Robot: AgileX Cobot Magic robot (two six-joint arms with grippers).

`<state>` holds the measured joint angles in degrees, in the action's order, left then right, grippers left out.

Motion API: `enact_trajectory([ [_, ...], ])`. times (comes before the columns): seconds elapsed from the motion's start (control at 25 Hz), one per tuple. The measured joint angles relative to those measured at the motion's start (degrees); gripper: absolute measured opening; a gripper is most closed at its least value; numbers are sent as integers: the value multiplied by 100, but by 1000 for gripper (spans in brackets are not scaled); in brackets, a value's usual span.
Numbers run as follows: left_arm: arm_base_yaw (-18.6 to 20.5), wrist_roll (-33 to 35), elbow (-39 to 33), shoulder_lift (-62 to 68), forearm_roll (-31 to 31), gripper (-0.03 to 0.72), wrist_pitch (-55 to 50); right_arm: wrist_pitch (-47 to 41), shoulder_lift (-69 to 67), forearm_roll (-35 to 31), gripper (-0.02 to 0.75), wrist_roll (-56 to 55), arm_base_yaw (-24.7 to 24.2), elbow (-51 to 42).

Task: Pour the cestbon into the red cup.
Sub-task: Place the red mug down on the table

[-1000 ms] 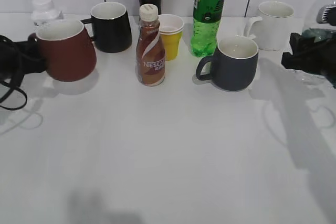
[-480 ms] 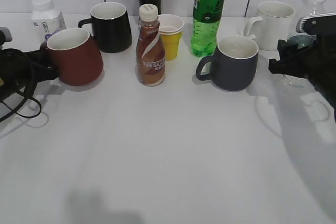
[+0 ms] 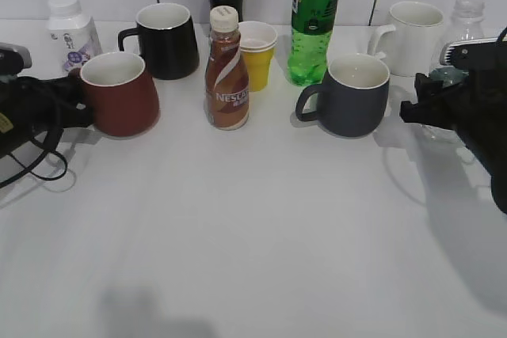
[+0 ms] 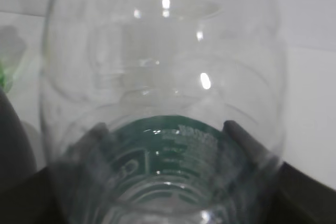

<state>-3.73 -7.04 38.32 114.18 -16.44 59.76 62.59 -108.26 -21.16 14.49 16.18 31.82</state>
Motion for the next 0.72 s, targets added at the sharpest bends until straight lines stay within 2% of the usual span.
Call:
enact_trajectory([
  [0.24,0,0,38,0,-12,67,-83,94,-34,39,477,-138,0,0],
  [0.56,0,-71,68,-6,-263,190,8,119,-34,-70,477,-164,0,0],
  [0.72,0,-71,56,-20,-289,217,8,119,-34,-125,477,-164,0,-57],
])
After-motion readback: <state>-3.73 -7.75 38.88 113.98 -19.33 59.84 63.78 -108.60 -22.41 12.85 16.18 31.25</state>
